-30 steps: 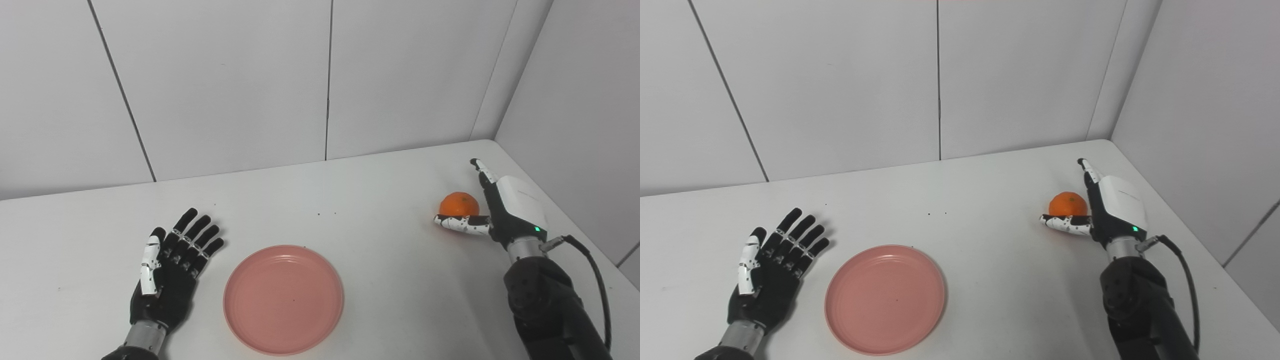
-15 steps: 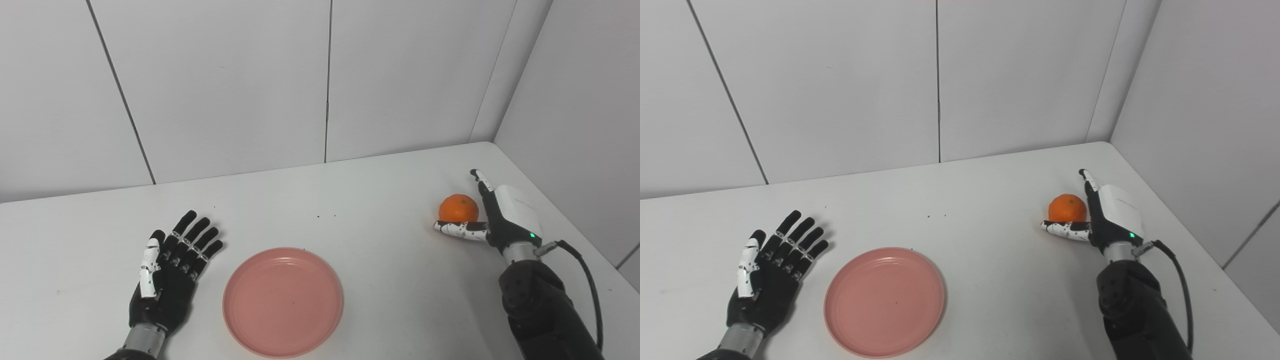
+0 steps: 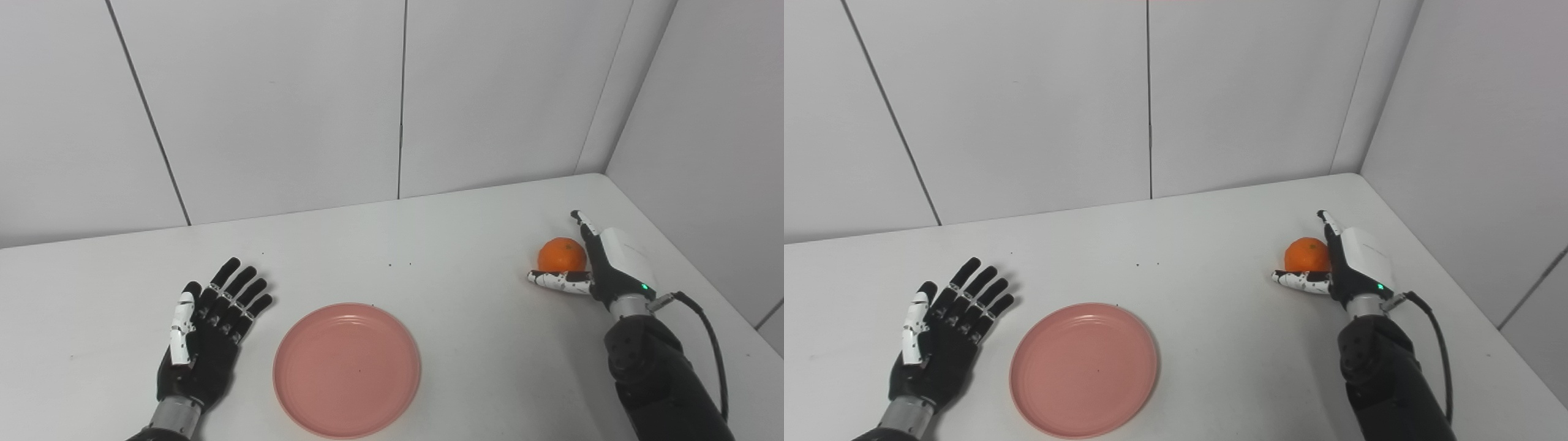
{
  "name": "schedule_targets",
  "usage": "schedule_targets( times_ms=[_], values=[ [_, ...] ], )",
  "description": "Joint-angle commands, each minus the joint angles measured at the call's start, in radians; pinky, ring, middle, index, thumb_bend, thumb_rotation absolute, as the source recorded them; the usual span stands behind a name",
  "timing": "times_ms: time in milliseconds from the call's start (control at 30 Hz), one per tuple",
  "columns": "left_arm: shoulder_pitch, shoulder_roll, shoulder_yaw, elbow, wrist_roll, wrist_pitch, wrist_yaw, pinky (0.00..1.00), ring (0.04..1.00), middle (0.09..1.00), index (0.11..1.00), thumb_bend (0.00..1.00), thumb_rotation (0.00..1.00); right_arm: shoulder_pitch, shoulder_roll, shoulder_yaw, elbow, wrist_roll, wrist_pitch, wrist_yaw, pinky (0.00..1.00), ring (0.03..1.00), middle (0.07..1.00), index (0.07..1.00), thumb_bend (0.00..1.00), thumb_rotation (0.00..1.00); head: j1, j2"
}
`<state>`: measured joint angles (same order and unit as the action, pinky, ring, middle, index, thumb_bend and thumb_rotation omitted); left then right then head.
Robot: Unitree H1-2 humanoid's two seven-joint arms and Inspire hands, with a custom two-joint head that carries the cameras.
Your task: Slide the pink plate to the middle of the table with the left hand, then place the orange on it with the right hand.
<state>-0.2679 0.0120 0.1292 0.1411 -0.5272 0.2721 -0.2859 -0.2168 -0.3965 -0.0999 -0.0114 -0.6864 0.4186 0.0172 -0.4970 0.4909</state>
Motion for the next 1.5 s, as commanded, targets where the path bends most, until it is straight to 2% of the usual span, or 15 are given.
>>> schedule_targets(
  times_ms=[0, 367, 533, 700, 833, 1000, 1033, 1133, 1267, 1333, 1467],
  values=[
    [0.015, 0.012, 0.003, 0.021, 0.01, 0.03, 0.017, 0.79, 0.805, 0.81, 0.81, 0.29, 1.0, -0.043, -0.02, -0.017, -0.009, 0.018, 0.007, -0.026, 0.74, 0.848, 0.908, 0.917, 0.96, 0.42, 0.001, 0.002],
    [0.015, 0.013, 0.001, 0.021, 0.007, 0.027, 0.012, 0.78, 0.805, 0.81, 0.81, 0.29, 1.0, -0.062, -0.027, -0.015, 0.035, 0.065, -0.008, -0.055, 0.73, 0.84, 0.888, 0.892, 0.97, 0.42, 0.0, 0.008],
    [0.016, 0.013, -0.001, 0.024, 0.009, 0.028, 0.013, 0.79, 0.809, 0.809, 0.81, 0.28, 1.0, -0.063, -0.028, -0.018, 0.046, 0.09, -0.019, -0.073, 0.71, 0.818, 0.866, 0.876, 0.95, 0.4, 0.001, 0.01],
    [0.018, 0.014, -0.002, 0.022, 0.007, 0.029, 0.01, 0.79, 0.808, 0.81, 0.81, 0.29, 1.0, -0.067, -0.018, -0.036, 0.058, 0.139, -0.041, -0.1, 0.71, 0.793, 0.823, 0.828, 0.91, 0.32, 0.0, 0.011],
    [0.018, 0.014, -0.003, 0.021, 0.006, 0.031, 0.01, 0.79, 0.809, 0.811, 0.812, 0.29, 1.0, -0.079, -0.02, -0.032, 0.095, 0.156, -0.061, -0.135, 0.66, 0.748, 0.785, 0.796, 0.9, 0.32, 0.0, 0.011],
    [0.02, 0.015, -0.007, 0.012, 0.012, 0.033, 0.016, 0.79, 0.81, 0.812, 0.808, 0.3, 1.0, -0.09, -0.028, -0.021, 0.127, 0.159, -0.078, -0.166, 0.55, 0.632, 0.688, 0.693, 0.83, 0.25, 0.0, 0.016],
    [0.021, 0.015, -0.006, 0.01, 0.01, 0.036, 0.016, 0.79, 0.81, 0.812, 0.81, 0.3, 1.0, -0.092, -0.034, -0.016, 0.134, 0.157, -0.086, -0.171, 0.51, 0.581, 0.636, 0.636, 0.8, 0.22, 0.0, 0.016],
    [0.021, 0.018, -0.006, 0.013, 0.005, 0.034, 0.007, 0.79, 0.813, 0.817, 0.817, 0.3, 1.0, -0.097, -0.047, 0.0, 0.145, 0.148, -0.09, -0.176, 0.46, 0.508, 0.557, 0.549, 0.74, 0.17, 0.0, 0.016],
    [0.02, 0.019, -0.006, 0.017, 0.007, 0.031, 0.007, 0.79, 0.813, 0.815, 0.815, 0.3, 1.0, -0.098, -0.055, 0.01, 0.15, 0.156, -0.092, -0.178, 0.42, 0.475, 0.515, 0.507, 0.69, 0.12, -0.001, 0.02],
    [0.02, 0.017, -0.004, 0.013, 0.006, 0.036, 0.011, 0.79, 0.809, 0.814, 0.814, 0.29, 1.0, -0.098, -0.057, 0.013, 0.153, 0.163, -0.099, -0.177, 0.42, 0.468, 0.51, 0.49, 0.55, 0.13, -0.001, 0.02],
    [0.021, 0.017, -0.004, 0.013, 0.006, 0.035, 0.01, 0.79, 0.81, 0.815, 0.814, 0.29, 1.0, -0.099, -0.057, 0.011, 0.157, 0.179, -0.109, -0.172, 0.41, 0.468, 0.505, 0.487, 0.51, 0.14, -0.001, 0.02]
  ],
)
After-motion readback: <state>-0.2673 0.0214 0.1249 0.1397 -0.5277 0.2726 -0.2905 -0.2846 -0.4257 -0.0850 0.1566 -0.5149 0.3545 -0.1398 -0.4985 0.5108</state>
